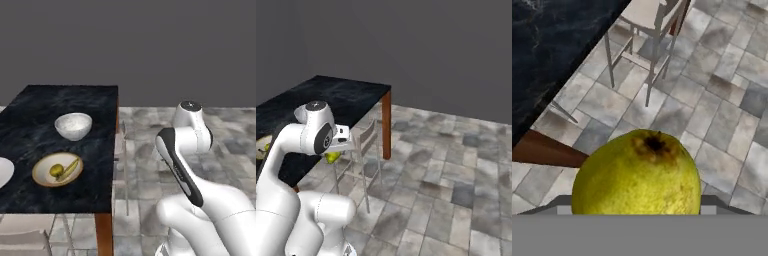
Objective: Take the fruits from the plate on the dining counter and place two fruits in each bowl.
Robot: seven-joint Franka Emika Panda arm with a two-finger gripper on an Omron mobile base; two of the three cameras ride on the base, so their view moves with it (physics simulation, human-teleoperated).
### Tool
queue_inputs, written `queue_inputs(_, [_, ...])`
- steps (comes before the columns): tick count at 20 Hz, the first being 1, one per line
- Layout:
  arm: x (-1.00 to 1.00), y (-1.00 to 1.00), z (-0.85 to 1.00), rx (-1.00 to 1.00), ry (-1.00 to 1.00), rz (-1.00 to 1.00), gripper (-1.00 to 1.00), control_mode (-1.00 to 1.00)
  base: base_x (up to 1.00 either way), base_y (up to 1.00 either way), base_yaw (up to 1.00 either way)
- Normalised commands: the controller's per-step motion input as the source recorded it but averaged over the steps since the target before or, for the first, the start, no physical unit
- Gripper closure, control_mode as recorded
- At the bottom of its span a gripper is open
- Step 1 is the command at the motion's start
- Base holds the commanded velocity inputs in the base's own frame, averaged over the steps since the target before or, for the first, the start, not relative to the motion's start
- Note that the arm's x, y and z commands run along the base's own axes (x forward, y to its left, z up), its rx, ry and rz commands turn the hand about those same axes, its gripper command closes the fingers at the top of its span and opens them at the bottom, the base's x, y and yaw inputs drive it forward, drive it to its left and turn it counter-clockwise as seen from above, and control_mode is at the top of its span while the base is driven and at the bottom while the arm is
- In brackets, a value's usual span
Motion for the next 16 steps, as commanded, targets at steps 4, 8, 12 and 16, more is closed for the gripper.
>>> queue_inputs(4, [0.00,0.00,0.00,0.00,0.00,0.00,1.00,1.00,0.86,-0.64,0.67])
queue_inputs(8, [0.00,0.00,0.00,0.00,0.00,0.00,1.00,1.00,0.65,-0.67,0.73])
queue_inputs(12, [0.00,0.00,0.00,0.00,0.00,0.00,1.00,1.00,0.40,-0.54,0.83])
queue_inputs(16, [0.00,0.00,0.00,0.00,0.00,0.00,1.00,1.00,0.05,-0.47,0.88])
